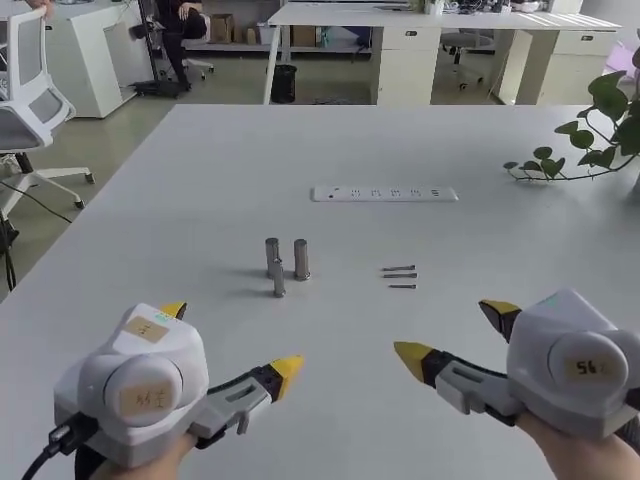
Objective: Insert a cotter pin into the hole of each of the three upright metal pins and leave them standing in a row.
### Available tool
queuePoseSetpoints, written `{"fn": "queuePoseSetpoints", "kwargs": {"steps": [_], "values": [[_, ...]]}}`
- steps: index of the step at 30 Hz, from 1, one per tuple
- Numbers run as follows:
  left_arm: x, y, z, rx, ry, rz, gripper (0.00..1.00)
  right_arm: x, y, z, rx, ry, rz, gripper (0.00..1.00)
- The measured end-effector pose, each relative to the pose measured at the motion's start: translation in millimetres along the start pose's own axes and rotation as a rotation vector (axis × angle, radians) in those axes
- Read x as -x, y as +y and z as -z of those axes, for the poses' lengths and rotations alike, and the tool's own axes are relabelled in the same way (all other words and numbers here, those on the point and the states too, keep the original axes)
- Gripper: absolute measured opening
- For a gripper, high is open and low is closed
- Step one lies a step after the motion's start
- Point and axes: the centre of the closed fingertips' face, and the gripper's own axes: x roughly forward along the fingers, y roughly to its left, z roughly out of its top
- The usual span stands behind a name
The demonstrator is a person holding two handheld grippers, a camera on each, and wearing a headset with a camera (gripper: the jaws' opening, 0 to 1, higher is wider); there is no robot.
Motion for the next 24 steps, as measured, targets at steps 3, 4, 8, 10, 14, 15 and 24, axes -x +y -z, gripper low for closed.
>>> {"fn": "queuePoseSetpoints", "kwargs": {"steps": [3,4,8,10,14,15,24], "values": [[0.2,0.2,0.6,-0.003,0.002,-0.001,0.84,1.2,0.6,-2.0,0.0,-0.009,-0.002,0.64],[0.4,0.2,0.6,-0.005,0.003,0.0,0.84,2.0,1.4,-2.8,-0.004,-0.011,-0.006,0.64],[1.3,-0.3,-1.2,-0.006,-0.002,-0.001,0.84,3.8,4.0,-8.6,-0.001,-0.03,-0.016,0.64],[1.0,-0.6,-1.1,-0.002,-0.002,0.001,0.84,2.3,6.6,-8.2,0.002,-0.02,-0.027,0.62],[-0.3,-1.1,1.4,0.007,0.011,0.01,0.84,1.1,11.7,-12.8,0.004,-0.023,-0.044,0.58],[-0.6,-1.1,0.7,0.006,0.01,0.011,0.84,0.2,12.6,-14.7,0.004,-0.024,-0.048,0.57],[-1.3,-7.8,-2.3,-0.003,0.014,0.043,0.84,-23.2,30.7,-30.9,0.008,-0.023,-0.137,0.51]]}}
